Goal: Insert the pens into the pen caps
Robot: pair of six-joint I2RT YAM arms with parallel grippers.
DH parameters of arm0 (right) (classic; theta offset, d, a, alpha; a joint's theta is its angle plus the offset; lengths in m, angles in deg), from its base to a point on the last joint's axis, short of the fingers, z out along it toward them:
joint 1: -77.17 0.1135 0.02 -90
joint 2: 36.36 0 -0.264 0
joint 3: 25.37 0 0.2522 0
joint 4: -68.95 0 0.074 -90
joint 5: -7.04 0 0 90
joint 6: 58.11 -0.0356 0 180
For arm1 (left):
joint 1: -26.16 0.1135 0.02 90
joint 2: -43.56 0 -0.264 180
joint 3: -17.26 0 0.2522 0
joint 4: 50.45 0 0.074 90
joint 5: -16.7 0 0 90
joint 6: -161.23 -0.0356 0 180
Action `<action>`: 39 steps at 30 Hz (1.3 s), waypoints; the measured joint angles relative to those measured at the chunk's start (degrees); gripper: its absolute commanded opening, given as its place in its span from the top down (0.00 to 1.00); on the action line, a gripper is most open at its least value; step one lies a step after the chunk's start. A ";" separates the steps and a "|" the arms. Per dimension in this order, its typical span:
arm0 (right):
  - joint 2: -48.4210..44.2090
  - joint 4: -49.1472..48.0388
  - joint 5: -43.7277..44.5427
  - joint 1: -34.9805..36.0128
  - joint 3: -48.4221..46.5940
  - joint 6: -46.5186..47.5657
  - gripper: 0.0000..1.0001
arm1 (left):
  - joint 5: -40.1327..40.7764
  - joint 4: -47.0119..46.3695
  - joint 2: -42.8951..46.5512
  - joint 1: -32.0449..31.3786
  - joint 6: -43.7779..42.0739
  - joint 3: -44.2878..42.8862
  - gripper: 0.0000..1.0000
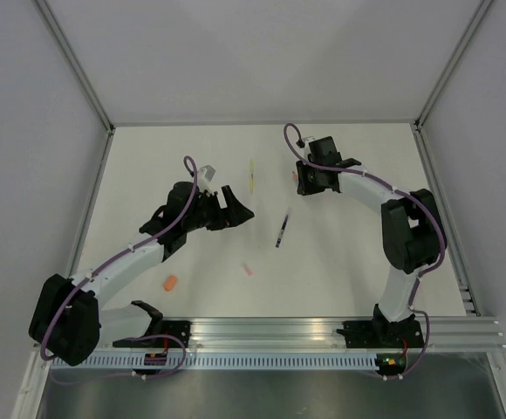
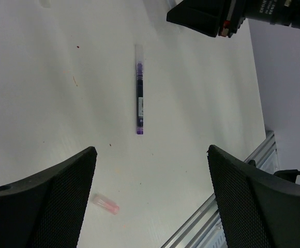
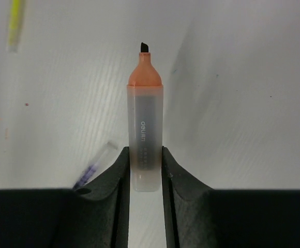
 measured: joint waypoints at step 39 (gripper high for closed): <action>-34.16 -18.18 -9.05 24.37 22.29 -14.47 0.60 | -12.09 -18.05 -3.80 0.13 8.68 -2.05 0.98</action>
